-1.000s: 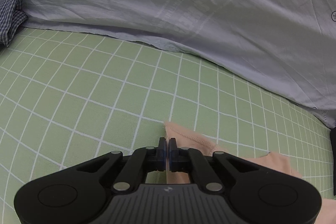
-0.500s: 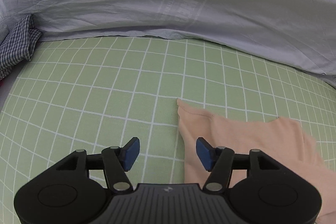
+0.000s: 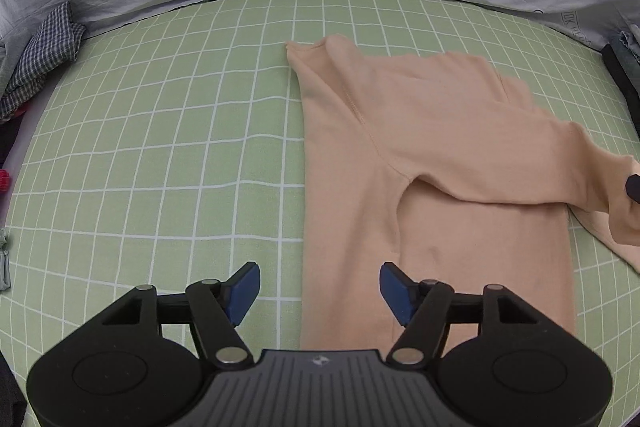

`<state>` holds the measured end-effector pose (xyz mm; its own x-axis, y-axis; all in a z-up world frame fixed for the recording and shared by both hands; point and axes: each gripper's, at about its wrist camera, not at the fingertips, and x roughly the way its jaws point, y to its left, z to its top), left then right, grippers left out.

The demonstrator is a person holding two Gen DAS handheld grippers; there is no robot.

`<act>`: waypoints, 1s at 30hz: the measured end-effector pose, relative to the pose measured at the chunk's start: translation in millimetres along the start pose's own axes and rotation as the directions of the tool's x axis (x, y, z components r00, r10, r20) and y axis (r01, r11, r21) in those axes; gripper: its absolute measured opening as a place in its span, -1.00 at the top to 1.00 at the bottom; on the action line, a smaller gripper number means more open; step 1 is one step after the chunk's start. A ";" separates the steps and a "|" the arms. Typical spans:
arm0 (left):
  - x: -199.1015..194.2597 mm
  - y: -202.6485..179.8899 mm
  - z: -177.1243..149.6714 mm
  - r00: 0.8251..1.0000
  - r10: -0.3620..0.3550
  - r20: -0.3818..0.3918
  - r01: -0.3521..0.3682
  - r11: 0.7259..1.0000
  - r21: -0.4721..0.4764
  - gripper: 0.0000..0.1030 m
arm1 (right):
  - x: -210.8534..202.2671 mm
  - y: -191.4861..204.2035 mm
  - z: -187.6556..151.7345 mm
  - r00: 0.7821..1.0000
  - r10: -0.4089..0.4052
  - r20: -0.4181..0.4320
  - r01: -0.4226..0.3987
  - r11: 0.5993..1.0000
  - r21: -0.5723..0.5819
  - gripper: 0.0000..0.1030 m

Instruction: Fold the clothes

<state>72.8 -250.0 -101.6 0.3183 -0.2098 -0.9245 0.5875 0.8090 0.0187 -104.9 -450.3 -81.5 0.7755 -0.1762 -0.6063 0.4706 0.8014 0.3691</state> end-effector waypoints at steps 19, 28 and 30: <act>-29.9 -38.3 -74.9 1.000 -0.016 -0.015 0.019 0.985 0.174 -0.34 | -50.5 55.7 -59.5 0.976 0.193 -0.100 -0.202 0.975 -0.091 0.85; -37.4 -37.0 -96.5 1.000 -0.010 -0.024 0.014 0.984 0.176 -0.34 | -58.7 77.2 -79.9 0.948 0.265 -0.174 -0.290 0.947 -0.138 0.85; -38.2 -34.2 -99.7 1.000 -0.005 -0.028 0.010 0.986 0.169 -0.34 | -60.3 80.9 -83.8 0.943 0.277 -0.187 -0.305 0.941 -0.146 0.85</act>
<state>-33.6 -214.9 -104.9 0.2946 -0.1990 -0.9347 0.7080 0.7024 0.0736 -148.9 -327.0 -74.1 0.7823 0.1626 -0.6013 0.1450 0.8913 0.4296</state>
